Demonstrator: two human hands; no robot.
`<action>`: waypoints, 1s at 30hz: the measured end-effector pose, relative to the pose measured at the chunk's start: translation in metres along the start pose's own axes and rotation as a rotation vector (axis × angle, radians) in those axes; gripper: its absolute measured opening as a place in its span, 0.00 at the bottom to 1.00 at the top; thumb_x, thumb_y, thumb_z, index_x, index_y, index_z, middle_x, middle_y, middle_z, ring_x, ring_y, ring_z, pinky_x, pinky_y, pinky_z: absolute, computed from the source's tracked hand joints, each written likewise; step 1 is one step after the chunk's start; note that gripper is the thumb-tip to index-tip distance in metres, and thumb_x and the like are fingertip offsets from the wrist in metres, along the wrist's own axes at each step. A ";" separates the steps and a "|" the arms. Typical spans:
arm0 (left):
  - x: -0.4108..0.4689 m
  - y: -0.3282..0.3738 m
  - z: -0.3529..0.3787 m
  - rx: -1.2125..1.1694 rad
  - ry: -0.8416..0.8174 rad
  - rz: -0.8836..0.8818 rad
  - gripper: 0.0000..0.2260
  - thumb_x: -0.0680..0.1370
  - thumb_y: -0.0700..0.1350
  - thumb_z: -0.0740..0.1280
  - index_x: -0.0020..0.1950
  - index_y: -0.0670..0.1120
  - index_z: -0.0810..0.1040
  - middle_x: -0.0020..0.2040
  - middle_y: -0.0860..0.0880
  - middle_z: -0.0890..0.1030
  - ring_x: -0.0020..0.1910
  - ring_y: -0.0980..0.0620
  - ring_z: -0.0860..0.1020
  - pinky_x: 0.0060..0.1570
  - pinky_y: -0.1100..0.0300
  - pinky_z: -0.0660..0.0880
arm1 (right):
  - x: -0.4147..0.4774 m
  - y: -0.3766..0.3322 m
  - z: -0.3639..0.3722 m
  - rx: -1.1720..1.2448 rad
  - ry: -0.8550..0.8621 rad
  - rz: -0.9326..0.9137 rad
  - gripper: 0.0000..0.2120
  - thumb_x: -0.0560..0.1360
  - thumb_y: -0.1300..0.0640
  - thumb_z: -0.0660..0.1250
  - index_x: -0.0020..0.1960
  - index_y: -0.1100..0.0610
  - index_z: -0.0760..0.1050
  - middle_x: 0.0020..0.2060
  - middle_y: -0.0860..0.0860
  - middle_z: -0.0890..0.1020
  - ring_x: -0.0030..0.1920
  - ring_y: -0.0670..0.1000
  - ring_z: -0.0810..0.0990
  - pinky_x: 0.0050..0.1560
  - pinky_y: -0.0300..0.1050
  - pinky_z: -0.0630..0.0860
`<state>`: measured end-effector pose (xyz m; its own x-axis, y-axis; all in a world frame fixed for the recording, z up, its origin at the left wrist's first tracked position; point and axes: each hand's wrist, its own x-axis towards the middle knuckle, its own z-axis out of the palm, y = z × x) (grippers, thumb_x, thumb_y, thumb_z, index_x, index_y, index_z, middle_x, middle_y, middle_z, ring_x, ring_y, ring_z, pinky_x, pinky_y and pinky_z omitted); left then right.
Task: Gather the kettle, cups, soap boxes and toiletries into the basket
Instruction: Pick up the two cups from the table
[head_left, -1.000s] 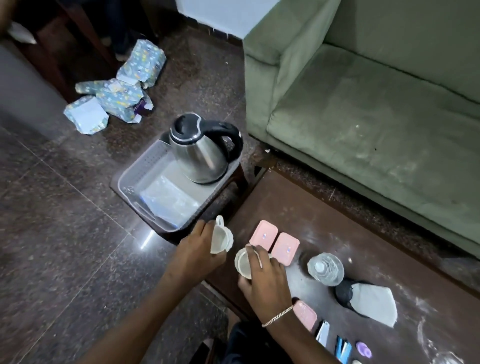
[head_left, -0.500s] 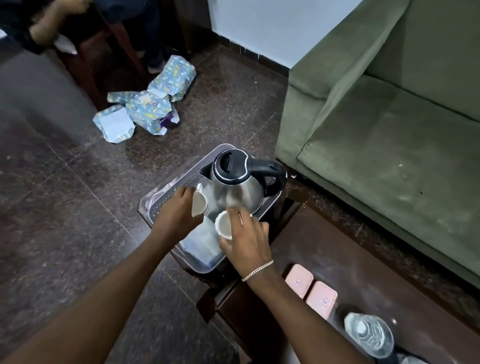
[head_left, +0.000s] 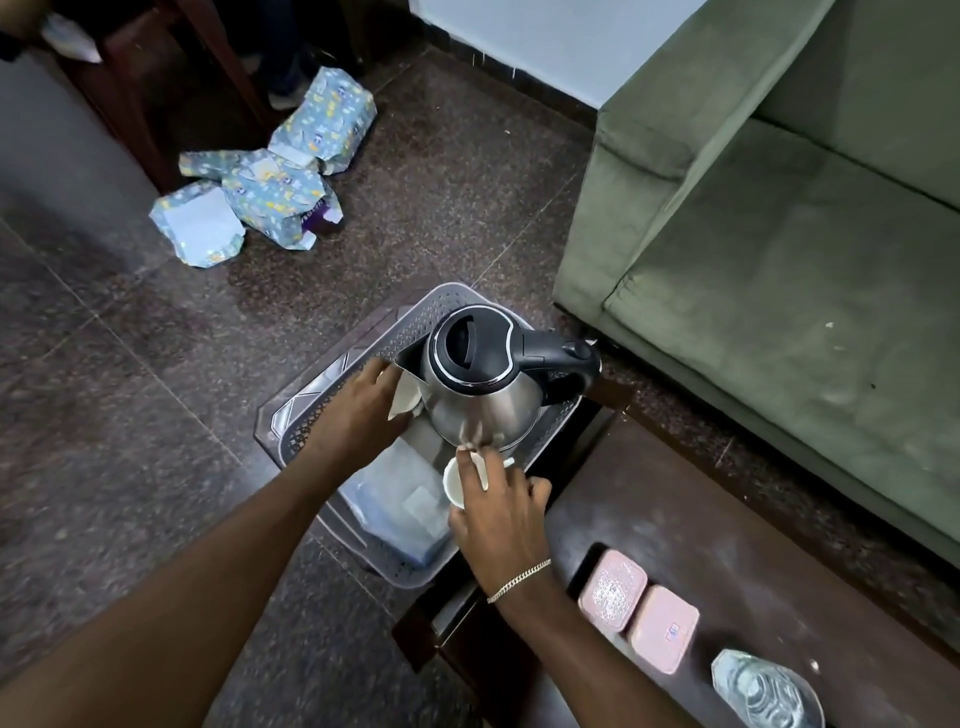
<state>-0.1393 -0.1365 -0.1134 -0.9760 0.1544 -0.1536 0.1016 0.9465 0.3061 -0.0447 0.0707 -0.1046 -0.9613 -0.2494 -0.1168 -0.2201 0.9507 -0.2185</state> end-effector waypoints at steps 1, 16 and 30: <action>0.002 -0.001 0.000 -0.001 0.008 0.008 0.26 0.73 0.47 0.78 0.66 0.41 0.73 0.61 0.41 0.76 0.55 0.35 0.80 0.53 0.46 0.78 | 0.000 0.000 0.001 -0.004 -0.002 0.001 0.33 0.68 0.46 0.72 0.70 0.53 0.71 0.62 0.53 0.76 0.48 0.58 0.78 0.46 0.56 0.70; -0.003 0.009 -0.003 0.107 0.051 -0.048 0.33 0.70 0.47 0.81 0.71 0.43 0.70 0.65 0.39 0.75 0.57 0.33 0.78 0.49 0.40 0.80 | -0.007 -0.002 0.017 -0.009 0.063 0.082 0.13 0.71 0.47 0.71 0.49 0.53 0.76 0.50 0.54 0.75 0.48 0.59 0.74 0.41 0.56 0.70; -0.087 0.108 0.013 -0.127 0.266 0.320 0.16 0.76 0.51 0.70 0.55 0.44 0.71 0.51 0.46 0.70 0.47 0.43 0.73 0.46 0.56 0.69 | -0.079 0.085 0.001 0.188 0.205 0.075 0.18 0.75 0.42 0.66 0.58 0.52 0.73 0.50 0.53 0.73 0.47 0.58 0.72 0.43 0.55 0.72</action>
<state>-0.0408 -0.0445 -0.0789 -0.9164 0.3406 0.2104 0.3991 0.8179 0.4144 0.0129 0.1715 -0.1146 -0.9914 -0.1188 0.0550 -0.1309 0.9095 -0.3945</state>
